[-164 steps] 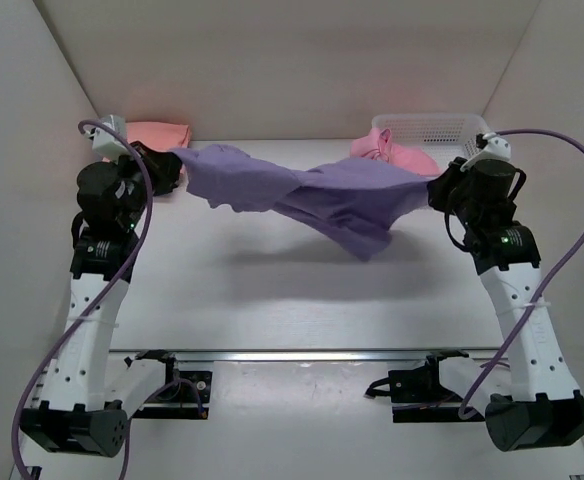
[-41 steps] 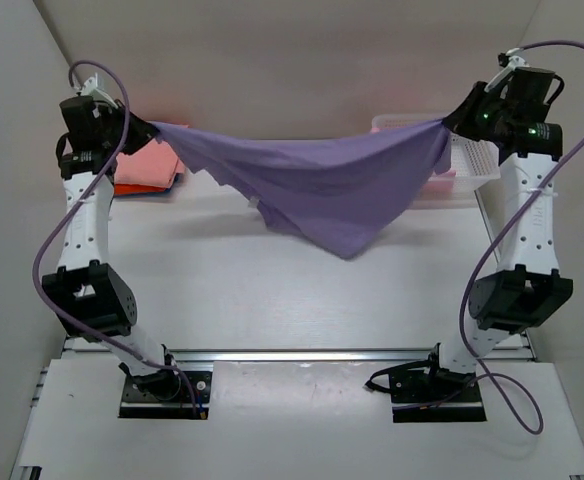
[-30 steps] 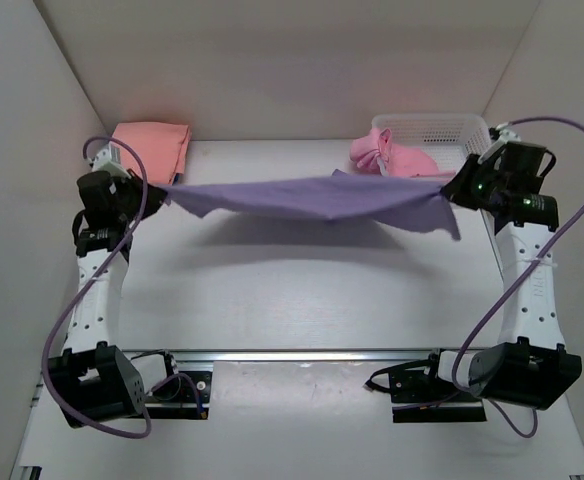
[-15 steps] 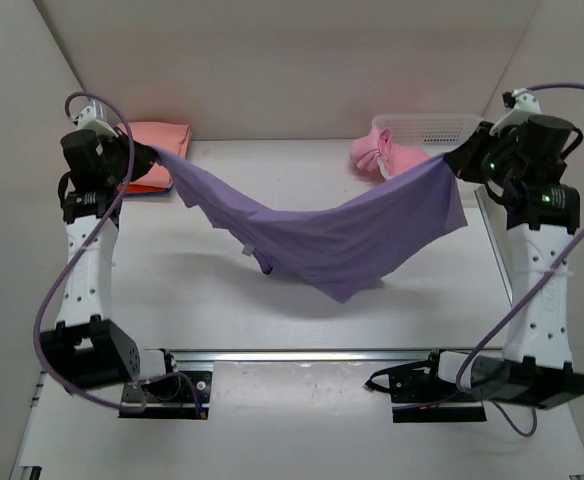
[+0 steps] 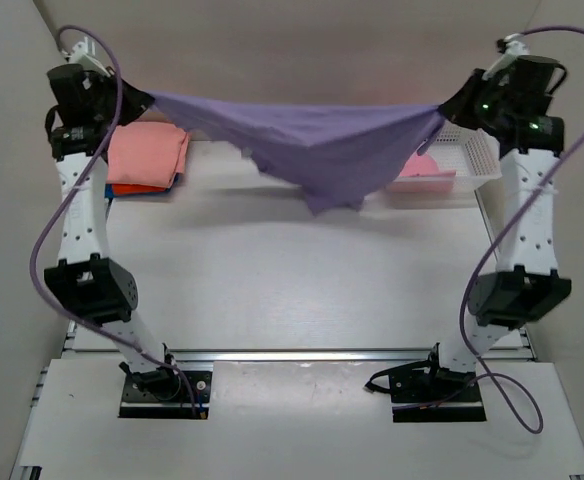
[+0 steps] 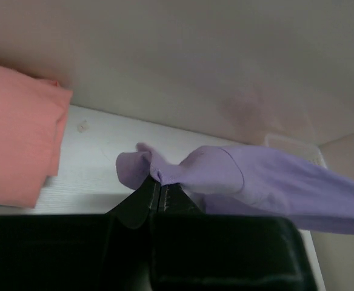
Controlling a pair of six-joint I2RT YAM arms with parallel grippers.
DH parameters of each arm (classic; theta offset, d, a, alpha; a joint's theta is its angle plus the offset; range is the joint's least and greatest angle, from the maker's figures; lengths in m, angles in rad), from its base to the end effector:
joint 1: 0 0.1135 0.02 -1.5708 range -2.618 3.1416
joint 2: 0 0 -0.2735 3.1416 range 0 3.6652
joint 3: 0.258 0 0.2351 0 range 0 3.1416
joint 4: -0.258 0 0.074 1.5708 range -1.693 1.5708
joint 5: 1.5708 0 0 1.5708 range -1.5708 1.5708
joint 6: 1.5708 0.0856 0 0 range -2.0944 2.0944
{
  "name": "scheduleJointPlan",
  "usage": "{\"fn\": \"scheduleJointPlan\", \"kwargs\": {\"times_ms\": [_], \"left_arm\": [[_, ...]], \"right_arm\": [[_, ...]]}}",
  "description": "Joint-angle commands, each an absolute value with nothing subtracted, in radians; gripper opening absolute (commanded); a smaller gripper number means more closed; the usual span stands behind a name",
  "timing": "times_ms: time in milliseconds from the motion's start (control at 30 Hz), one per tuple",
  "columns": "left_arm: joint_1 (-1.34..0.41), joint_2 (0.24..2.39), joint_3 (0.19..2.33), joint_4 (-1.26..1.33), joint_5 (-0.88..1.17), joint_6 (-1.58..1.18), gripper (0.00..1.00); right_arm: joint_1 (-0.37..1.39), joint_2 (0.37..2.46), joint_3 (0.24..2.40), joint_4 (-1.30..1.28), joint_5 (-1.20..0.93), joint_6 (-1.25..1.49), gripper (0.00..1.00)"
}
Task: Fold and stack the t-shirts
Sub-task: Flatten out the tshirt
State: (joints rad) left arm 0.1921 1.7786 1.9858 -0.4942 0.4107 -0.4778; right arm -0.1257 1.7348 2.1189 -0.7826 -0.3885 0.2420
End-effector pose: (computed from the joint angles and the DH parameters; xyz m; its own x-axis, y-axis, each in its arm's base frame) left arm 0.4314 0.0491 0.4434 -0.3391 -0.4954 -0.7997 0.0506 0.8393 -0.5414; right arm 0.3951 -0.0172 0.4647 -0.4290 0.2778 -0.8596 -0.1314 0.9223 0.3636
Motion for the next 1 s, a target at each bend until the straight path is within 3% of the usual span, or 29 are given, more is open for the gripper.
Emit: {"fn": "scheduleJointPlan", "kwargs": {"times_ms": [0, 67, 200, 233, 267, 333, 400, 533, 667, 767, 833, 967], "left_arm": [[0.216, 1.612, 1.985, -0.526, 0.391, -0.448, 0.00], [0.195, 1.559, 1.873, -0.502, 0.377, -0.431, 0.00], [0.201, 1.451, 1.427, -0.290, 0.498, -0.526, 0.03], [0.209, 1.404, 1.270, -0.228, 0.500, -0.558, 0.19], [0.228, 1.322, 1.054, -0.104, 0.543, -0.633, 0.39], [0.261, 1.281, 0.838, -0.033, 0.583, -0.666, 0.46], [0.259, 1.261, 0.772, -0.014, 0.594, -0.681, 0.47], [0.180, 1.273, 0.793, -0.029, 0.552, -0.684, 0.48], [0.063, 1.342, 0.870, -0.012, 0.500, -0.718, 0.43], [-0.095, 1.464, 1.076, -0.085, 0.430, -0.666, 0.36], [-0.211, 1.572, 1.211, -0.141, 0.407, -0.637, 0.43], [-0.356, 1.820, 1.486, -0.221, 0.359, -0.615, 0.46]], "right_arm": [[-0.212, 1.526, 2.059, -0.663, -0.430, 0.281, 0.00], [-0.199, 1.453, 1.947, -0.654, -0.419, 0.244, 0.00], [-0.132, 1.350, 1.590, -0.637, -0.422, 0.226, 0.00], [-0.097, 1.295, 1.525, -0.632, -0.419, 0.239, 0.00], [-0.045, 1.190, 1.282, -0.621, -0.401, 0.267, 0.00], [0.027, 1.120, 1.119, -0.646, -0.381, 0.293, 0.00], [0.066, 1.054, 1.007, -0.684, -0.380, 0.334, 0.00], [0.115, 0.962, 0.784, -0.707, -0.451, 0.419, 0.00], [0.138, 0.979, 0.716, -0.727, -0.393, 0.445, 0.00], [0.129, 1.009, 0.709, -0.713, -0.367, 0.454, 0.00], [0.130, 1.035, 0.713, -0.703, -0.357, 0.446, 0.01], [0.146, 1.097, 0.726, -0.684, -0.325, 0.439, 0.00]]}}
